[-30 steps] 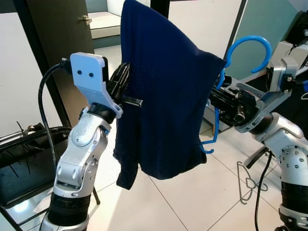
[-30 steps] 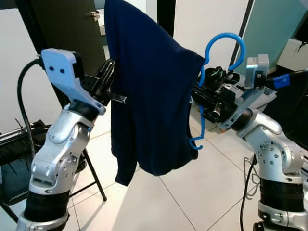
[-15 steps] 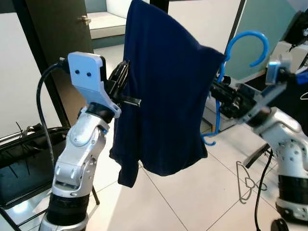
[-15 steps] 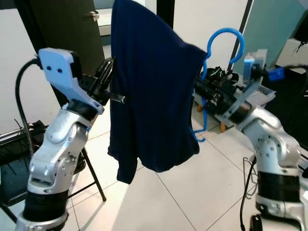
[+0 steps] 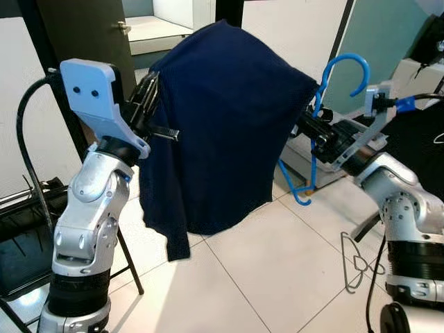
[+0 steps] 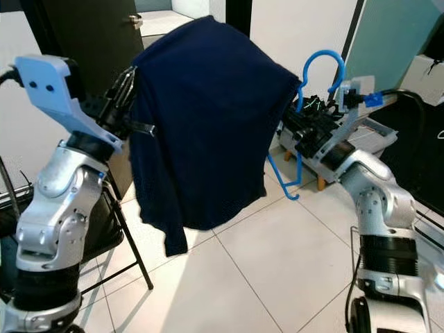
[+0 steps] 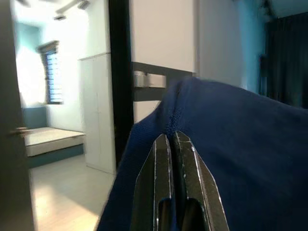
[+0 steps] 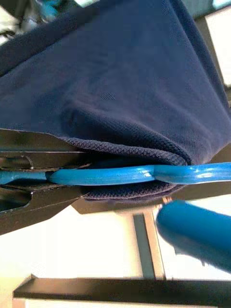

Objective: Hang hanger

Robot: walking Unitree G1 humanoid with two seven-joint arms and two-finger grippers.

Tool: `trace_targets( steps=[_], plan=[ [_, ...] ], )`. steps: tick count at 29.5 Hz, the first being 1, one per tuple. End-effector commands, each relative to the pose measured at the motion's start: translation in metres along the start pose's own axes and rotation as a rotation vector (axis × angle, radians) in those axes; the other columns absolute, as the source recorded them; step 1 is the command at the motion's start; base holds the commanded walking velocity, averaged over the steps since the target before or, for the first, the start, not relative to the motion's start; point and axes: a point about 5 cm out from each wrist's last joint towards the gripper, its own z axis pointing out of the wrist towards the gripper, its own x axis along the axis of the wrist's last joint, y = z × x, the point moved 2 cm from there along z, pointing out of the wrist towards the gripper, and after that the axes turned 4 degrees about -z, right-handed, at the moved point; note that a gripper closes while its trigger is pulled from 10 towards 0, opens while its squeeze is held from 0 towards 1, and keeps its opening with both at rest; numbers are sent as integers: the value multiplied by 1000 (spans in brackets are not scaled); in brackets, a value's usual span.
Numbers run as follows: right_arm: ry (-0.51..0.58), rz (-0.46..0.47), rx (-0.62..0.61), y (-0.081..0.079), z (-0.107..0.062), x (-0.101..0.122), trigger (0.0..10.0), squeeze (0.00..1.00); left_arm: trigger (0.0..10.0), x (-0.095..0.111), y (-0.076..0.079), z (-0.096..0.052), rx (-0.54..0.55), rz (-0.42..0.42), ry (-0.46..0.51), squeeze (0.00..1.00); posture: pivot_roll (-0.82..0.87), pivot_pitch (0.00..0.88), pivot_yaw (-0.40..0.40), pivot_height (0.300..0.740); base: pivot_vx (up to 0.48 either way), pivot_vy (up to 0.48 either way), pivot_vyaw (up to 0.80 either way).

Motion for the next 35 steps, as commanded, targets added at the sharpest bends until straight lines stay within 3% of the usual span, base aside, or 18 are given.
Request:
trace_targets(
  steps=[1,7,11,16,17,20,21,23,24,26,27,28,29,30,31,33,34,35],
  plan=[
    [89,13,-94,13,-1,16,10000,0,0,-2,9,-5,-34,-24,-10,0,49,0,-27,740,0,0,0],
    [254,111,-256,37,-4,41,10000,0,0,-17,16,-22,-48,-39,-85,0,50,0,-29,740,0,0,0],
    [288,138,-335,49,-7,45,10000,0,0,-18,-4,-31,10,14,-108,0,52,0,-30,740,0,0,0],
    [288,142,-347,51,-7,44,10000,0,0,-17,-11,-32,29,34,-110,0,55,0,-31,740,0,0,0],
    [238,100,-321,44,-2,36,10000,0,0,-13,-24,-33,66,69,-106,0,55,0,-32,740,0,0,0],
    [238,100,-321,44,-2,36,10000,0,0,-13,-24,-33,66,69,-106,0,55,0,-32,740,0,0,0],
    [198,72,-290,36,3,28,10000,0,0,-11,-32,-34,84,87,-105,0,52,0,-31,740,0,0,0],
    [123,32,-190,17,11,16,10000,0,0,-24,-16,-36,5,41,-166,0,48,0,-30,740,0,0,0],
    [123,32,-190,17,11,16,10000,0,0,-24,-16,-36,5,41,-166,0,48,0,-30,740,0,0,0],
    [76,4,-125,7,15,10,10000,0,0,-37,8,-41,-105,1,-233,0,45,0,-32,740,0,0,0],
    [76,4,-125,7,15,10,10000,0,0,-37,8,-41,-105,1,-233,0,45,0,-32,740,0,0,0],
    [54,-22,-89,2,16,7,10000,0,3922,-46,25,-46,-193,-16,-288,0,43,0,-33,740,0,0,0],
    [47,-42,-75,0,17,7,10000,0,5216,-53,37,-52,-269,-10,-334,0,43,0,-33,740,0,0,0],
    [47,-42,-75,0,17,7,10000,0,5216,-53,37,-52,-269,-10,-334,0,43,0,-33,740,0,0,0],
    [48,-48,-78,1,17,8,10000,0,6157,-60,46,-58,-332,3,-377,0,42,0,-33,740,0,0,0],
    [53,-47,-84,1,18,9,10000,0,6157,-64,50,-62,-365,12,-403,0,42,0,-33,740,0,0,0],
    [72,-43,-106,6,18,14,10000,0,6353,-81,50,-75,-416,83,-518,0,39,0,-33,740,0,0,0],
    [72,-43,-106,6,18,14,10000,0,6353,-81,50,-75,-416,83,-518,0,39,0,-33,740,0,0,0]
  ],
)
